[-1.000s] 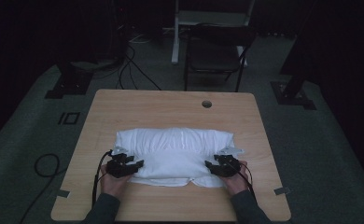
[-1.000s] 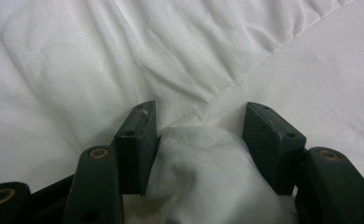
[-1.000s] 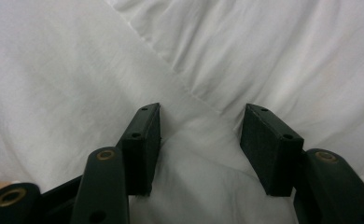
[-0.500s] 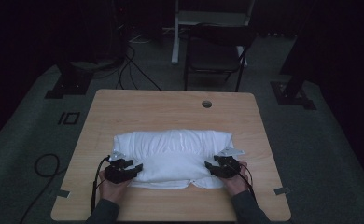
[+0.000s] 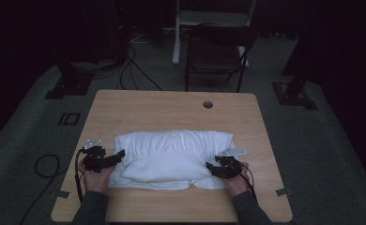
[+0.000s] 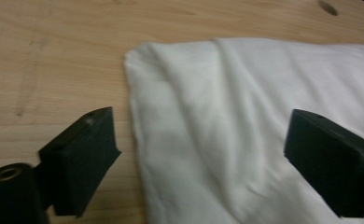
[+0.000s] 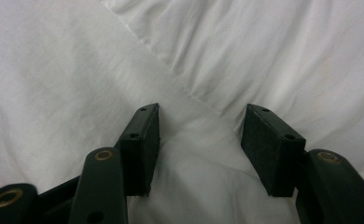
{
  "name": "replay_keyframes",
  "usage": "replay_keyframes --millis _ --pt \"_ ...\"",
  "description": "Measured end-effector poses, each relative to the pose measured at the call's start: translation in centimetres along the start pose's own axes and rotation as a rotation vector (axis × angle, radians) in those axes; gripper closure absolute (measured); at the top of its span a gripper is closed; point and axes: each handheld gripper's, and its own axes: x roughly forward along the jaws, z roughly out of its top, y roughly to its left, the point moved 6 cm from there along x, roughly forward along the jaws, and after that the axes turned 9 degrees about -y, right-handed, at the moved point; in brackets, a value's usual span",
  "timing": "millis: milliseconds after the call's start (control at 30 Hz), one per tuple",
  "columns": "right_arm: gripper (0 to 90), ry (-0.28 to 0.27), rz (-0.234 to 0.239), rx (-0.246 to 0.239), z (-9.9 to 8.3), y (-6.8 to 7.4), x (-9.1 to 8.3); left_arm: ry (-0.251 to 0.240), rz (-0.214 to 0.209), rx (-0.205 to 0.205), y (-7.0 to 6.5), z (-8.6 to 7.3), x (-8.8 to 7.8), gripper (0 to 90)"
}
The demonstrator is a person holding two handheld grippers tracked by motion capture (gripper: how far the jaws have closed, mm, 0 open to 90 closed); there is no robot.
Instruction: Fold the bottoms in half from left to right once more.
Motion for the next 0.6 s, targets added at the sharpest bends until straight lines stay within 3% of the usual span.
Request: replay_keyframes --millis 67,133,300,467,600 --pt "45.7 0.0 0.0 0.001 0.0 0.0 0.0 0.021 -0.007 -0.031 0.5 0.0 0.6 7.0" --pt "45.7 0.0 0.0 0.001 0.0 0.0 0.0 0.053 0.0 -0.034 0.7 -0.4 1.3 2.0" --pt "45.6 -0.001 0.0 0.001 0.0 0.0 0.0 0.111 0.006 -0.053 0.5 -1.5 2.7 1.9" --pt "45.6 -0.003 0.002 0.001 0.0 0.0 0.0 0.121 0.014 -0.044 0.1 -2.1 3.3 1.6" --pt "45.5 -0.005 0.002 0.003 0.0 0.0 0.0 0.116 -0.051 -0.031 -0.8 -2.4 3.3 1.6"
